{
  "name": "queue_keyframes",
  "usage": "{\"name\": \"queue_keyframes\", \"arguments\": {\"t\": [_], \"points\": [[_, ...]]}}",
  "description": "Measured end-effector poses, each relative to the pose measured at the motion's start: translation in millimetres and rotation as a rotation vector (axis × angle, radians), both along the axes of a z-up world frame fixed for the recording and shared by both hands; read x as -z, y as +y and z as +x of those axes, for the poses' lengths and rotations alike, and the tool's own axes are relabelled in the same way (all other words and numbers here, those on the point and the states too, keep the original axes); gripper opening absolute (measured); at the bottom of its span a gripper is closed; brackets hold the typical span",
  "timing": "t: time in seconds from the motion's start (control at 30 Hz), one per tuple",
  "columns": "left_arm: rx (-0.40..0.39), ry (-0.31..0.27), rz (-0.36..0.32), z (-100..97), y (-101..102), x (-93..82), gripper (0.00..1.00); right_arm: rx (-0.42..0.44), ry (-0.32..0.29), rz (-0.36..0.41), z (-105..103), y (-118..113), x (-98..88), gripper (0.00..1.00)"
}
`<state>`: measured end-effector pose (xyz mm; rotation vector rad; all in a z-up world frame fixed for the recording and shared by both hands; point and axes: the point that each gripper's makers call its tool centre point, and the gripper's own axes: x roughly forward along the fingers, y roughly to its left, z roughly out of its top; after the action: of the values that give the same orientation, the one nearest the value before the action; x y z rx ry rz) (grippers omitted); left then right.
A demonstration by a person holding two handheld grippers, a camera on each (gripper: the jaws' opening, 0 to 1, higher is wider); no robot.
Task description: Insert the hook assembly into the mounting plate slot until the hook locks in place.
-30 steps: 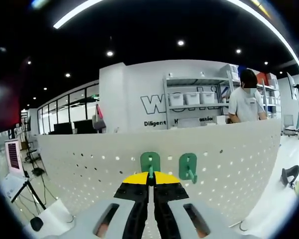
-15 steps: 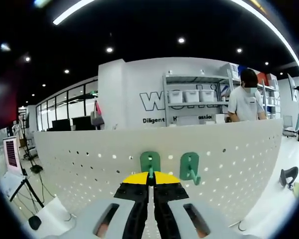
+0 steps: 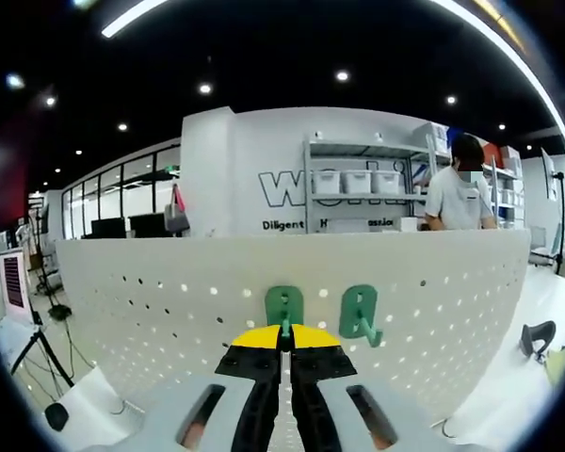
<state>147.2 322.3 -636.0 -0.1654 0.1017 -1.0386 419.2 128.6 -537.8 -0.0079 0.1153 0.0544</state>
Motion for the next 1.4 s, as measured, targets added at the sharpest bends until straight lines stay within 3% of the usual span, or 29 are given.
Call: {"name": "queue_keyframes", "arguments": {"t": [0.23, 0.33, 0.47, 0.7, 0.93, 1.4], "points": [[0.001, 0.0, 0.005, -1.0, -0.8, 0.2, 0.89, 0.024, 0.019, -0.047, -1.1, 1.2, 1.7, 0.01], [-0.003, 0.003, 0.003, -1.2, -0.1, 0.1, 0.89, 0.03, 0.024, -0.031, -1.2, 0.6, 1.9, 0.01], [-0.006, 0.003, 0.003, -1.2, 0.7, -0.3, 0.89, 0.016, 0.026, -0.071, -1.6, 1.5, 2.1, 0.02], [-0.002, 0.014, 0.013, -2.0, -2.1, 1.9, 0.88, -0.023, 0.026, -0.074, -6.9, 5.0, 3.5, 0.07], [0.004, 0.012, 0.037, -9.3, -6.2, 1.6, 0.88, -0.039, 0.014, -0.062, -14.1, 4.6, 3.1, 0.12], [0.003, 0.018, 0.07, -23.6, -12.6, -2.1, 0.88, -0.036, -0.007, -0.003, -40.1, -10.7, 11.1, 0.12]]}}
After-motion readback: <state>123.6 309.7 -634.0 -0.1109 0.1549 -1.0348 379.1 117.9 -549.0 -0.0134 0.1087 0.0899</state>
